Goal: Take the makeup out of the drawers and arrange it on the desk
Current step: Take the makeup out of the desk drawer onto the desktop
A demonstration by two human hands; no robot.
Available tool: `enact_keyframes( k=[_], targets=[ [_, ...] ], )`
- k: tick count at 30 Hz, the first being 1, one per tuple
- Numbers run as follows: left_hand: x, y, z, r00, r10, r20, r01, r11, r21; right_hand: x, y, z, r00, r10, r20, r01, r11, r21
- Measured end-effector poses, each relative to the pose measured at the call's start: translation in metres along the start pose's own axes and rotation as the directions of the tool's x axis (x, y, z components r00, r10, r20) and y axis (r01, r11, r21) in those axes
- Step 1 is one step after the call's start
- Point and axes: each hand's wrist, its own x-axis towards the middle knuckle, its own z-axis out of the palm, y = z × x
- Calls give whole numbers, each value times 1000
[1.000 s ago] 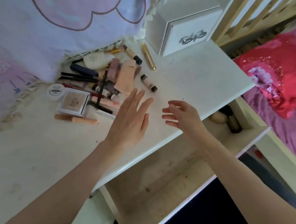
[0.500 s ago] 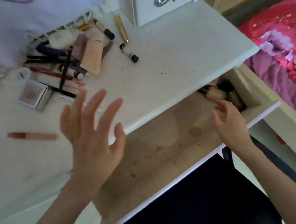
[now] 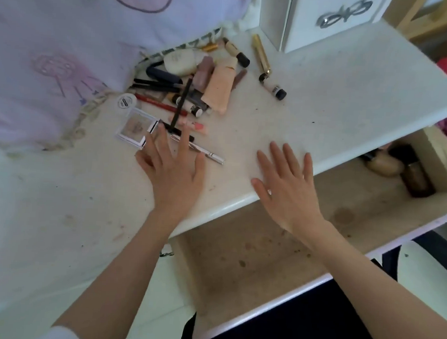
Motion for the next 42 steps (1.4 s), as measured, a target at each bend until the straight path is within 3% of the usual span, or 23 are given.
enact_keyframes(
  k=[10,15,18,22,28,42],
  targets=[
    [46,22,15,995,104,11,-104,995,-12,28,-24,14,987,161,0,-159,973,-166],
    [49,18,7,985,169,-38,-173,957,-233,31,-26,15,984,177,-1,-174,966,-190],
    [34,9,4,988,128,-87,-149,941,-305,31,-26,15,984,181,1,-177,964,-199],
    [5,-8,2,999,43,-17,-45,986,-158,31,-26,15,982,187,7,-182,962,-202],
    [-6,-13,-1,991,102,81,-104,994,26,32,-26,15,981,193,15,-186,959,-213],
    [-34,-7,-12,991,80,110,-74,996,-50,11,-27,12,987,145,65,-136,982,-130]
  ],
)
